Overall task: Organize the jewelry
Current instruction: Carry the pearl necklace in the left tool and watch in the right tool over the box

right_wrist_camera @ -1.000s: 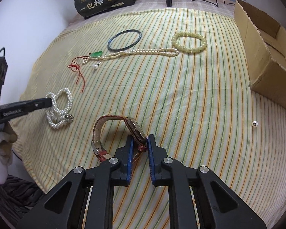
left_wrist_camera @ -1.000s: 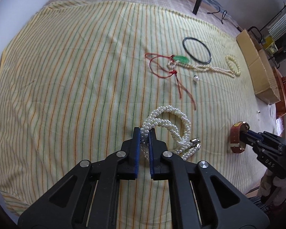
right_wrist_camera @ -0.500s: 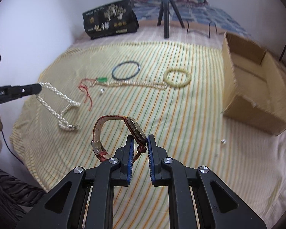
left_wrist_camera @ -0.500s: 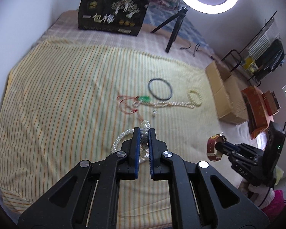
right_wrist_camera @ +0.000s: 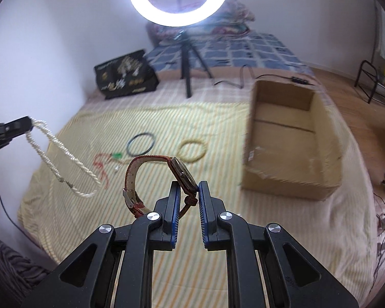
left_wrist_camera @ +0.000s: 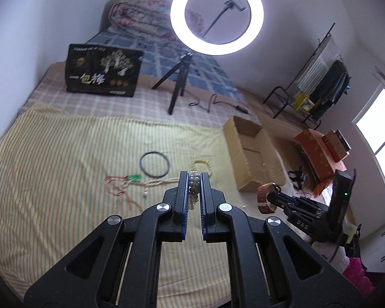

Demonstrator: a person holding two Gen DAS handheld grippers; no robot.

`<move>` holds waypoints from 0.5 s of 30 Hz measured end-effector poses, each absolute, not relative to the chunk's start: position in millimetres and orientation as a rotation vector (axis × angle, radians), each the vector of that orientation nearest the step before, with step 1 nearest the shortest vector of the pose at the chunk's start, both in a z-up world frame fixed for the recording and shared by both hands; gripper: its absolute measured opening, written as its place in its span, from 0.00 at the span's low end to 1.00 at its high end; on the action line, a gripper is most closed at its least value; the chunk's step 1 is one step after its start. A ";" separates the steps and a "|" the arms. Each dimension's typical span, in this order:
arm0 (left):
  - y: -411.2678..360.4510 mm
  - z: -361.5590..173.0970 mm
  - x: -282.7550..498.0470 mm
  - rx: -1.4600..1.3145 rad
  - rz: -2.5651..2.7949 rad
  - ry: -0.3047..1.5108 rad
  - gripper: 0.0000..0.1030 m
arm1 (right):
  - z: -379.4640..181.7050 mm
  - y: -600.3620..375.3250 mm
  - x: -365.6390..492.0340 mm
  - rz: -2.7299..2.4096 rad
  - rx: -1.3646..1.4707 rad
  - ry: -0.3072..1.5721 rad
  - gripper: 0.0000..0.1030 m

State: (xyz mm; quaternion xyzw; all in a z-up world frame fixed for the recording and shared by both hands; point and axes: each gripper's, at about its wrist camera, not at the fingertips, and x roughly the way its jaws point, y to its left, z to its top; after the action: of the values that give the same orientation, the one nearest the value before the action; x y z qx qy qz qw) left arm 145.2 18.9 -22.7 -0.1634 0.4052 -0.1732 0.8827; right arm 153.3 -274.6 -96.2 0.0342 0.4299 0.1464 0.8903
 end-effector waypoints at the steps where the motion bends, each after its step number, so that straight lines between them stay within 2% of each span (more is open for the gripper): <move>1: 13.6 -17.8 146.4 -0.339 -0.375 0.834 0.06 | -94.3 -280.2 154.0 0.292 0.074 0.886 0.12; 15: -82.6 25.6 190.7 -0.277 -0.522 0.772 0.06 | -81.9 -366.9 180.2 0.085 0.080 0.839 0.12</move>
State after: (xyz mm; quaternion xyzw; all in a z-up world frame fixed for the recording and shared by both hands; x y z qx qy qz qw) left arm 190.7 -82.6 25.6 -0.1332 0.3711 -0.2508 0.8841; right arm 180.2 -366.9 -81.9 0.0390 0.4069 0.0414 0.9117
